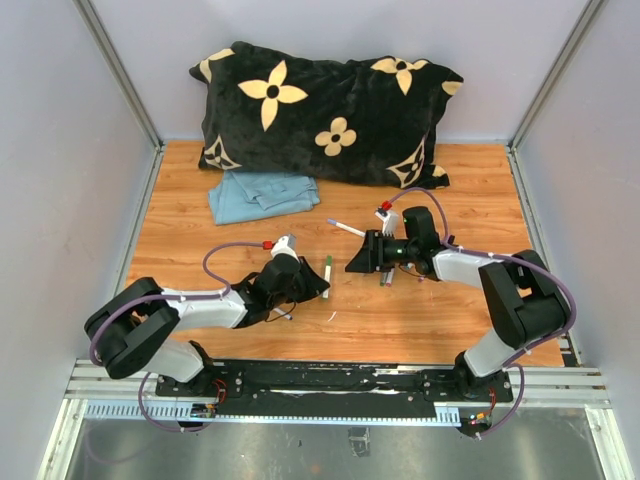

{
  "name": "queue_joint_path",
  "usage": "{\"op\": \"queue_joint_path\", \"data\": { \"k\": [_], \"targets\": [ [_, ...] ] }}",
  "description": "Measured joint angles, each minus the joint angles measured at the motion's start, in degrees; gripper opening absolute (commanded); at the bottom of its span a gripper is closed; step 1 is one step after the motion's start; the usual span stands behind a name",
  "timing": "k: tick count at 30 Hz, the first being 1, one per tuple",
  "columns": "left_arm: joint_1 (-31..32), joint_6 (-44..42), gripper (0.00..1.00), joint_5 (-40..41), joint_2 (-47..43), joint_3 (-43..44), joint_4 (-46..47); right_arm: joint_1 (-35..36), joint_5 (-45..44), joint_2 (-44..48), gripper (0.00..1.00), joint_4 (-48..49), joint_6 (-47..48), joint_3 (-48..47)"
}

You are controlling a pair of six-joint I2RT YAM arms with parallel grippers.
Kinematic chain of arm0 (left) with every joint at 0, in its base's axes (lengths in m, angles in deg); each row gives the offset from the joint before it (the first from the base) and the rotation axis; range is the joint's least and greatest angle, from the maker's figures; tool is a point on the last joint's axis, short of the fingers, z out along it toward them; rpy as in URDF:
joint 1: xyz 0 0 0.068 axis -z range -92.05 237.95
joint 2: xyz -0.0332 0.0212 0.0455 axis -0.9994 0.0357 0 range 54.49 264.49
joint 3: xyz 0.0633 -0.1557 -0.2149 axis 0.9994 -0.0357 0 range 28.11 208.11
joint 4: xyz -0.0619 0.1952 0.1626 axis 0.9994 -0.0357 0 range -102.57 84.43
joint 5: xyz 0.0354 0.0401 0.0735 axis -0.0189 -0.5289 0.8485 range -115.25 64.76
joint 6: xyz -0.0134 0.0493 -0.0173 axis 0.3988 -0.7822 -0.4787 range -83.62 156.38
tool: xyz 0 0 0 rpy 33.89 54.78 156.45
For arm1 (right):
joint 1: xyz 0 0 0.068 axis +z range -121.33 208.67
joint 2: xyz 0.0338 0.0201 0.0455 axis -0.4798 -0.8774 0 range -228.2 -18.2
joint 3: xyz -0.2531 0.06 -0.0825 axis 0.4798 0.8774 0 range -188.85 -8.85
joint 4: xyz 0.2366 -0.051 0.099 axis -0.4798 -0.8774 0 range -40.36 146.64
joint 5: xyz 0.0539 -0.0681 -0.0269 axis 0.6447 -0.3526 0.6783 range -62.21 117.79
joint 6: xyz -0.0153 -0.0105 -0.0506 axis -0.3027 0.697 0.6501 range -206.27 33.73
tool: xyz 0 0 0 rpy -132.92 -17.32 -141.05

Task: Open the pen caps
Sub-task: Pick up the pen from the center of the board.

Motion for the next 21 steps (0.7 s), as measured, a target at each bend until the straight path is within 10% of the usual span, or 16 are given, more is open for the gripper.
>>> {"op": "queue_joint_path", "data": {
  "k": [21],
  "targets": [
    [3.0,3.2,0.00,1.1,2.4,1.7,4.5,5.0,2.9,-3.9,0.56,0.3,-4.9,-2.1]
  ]
}}
